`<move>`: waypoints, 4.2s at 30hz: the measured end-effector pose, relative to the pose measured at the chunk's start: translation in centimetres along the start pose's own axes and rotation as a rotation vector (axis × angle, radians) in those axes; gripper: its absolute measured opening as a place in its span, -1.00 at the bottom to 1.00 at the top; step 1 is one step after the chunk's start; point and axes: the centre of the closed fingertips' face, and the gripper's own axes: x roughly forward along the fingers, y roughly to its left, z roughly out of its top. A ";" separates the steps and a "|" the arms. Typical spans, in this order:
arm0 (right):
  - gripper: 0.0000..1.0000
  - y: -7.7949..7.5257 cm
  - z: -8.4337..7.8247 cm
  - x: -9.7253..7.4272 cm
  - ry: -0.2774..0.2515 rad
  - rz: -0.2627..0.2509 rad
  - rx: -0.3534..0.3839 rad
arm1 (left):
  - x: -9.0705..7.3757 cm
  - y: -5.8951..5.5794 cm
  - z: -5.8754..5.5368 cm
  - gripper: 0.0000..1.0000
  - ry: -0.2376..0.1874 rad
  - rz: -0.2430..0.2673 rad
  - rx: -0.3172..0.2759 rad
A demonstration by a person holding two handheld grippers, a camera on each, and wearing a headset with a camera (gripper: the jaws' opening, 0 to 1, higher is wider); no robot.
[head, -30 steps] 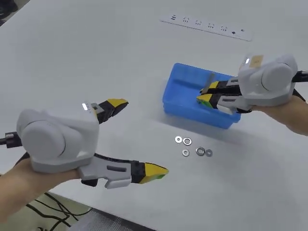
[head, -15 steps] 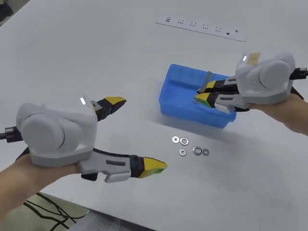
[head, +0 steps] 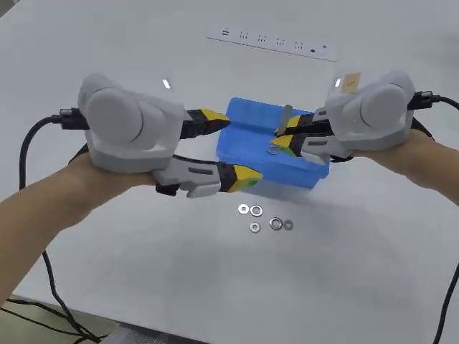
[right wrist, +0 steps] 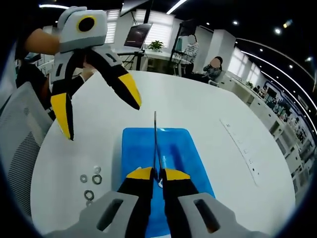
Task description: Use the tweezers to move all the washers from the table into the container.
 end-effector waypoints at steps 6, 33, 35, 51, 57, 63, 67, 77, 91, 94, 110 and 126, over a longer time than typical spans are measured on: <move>-0.84 0.5 0.4 -0.5 0.001 0.007 -0.040 | 2.1 0.4 2.1 -0.12 -0.016 -0.042 0.039; -0.84 1.5 1.1 -0.9 0.004 0.035 -0.118 | 2.9 -2.5 4.6 -0.82 0.006 -0.248 0.192; -0.84 1.6 1.1 -0.9 0.005 0.036 -0.119 | 2.9 -2.5 4.6 -0.83 0.012 -0.244 0.222; -0.75 1.7 2.4 -2.0 -0.012 0.024 -0.085 | 2.2 -2.2 6.0 -0.88 0.010 -0.199 0.306; -0.62 1.5 3.6 -2.9 -0.039 -0.008 -0.071 | 1.9 -2.4 6.5 -0.88 0.013 -0.192 0.322; -0.52 2.0 3.8 -3.8 -0.039 -0.021 -0.060 | 1.0 -2.5 7.1 -0.88 0.006 -0.175 0.335; -0.45 2.3 3.8 -4.6 -0.042 -0.031 -0.041 | 0.0 -2.5 7.6 -0.88 -0.006 -0.160 0.337; -0.28 3.7 2.4 -7.5 -0.072 -0.086 0.080 | -2.8 -3.6 6.6 -0.88 -0.016 -0.130 0.329; 0.22 6.8 -1.8 -9.3 -0.013 -0.112 0.144 | -4.1 -6.2 1.9 -0.88 -0.030 -0.121 0.270; 0.30 7.9 -2.6 -9.3 0.008 -0.084 0.146 | -4.0 -6.6 0.7 -0.88 -0.024 -0.126 0.259; 0.75 11.1 -6.9 -9.6 0.053 -0.046 0.231 | -2.5 -9.0 -1.1 -0.88 -0.044 -0.198 0.250; 0.91 13.3 -7.1 -8.5 0.037 0.020 0.268 | -1.7 -10.2 -1.9 -0.88 -0.017 -0.229 0.248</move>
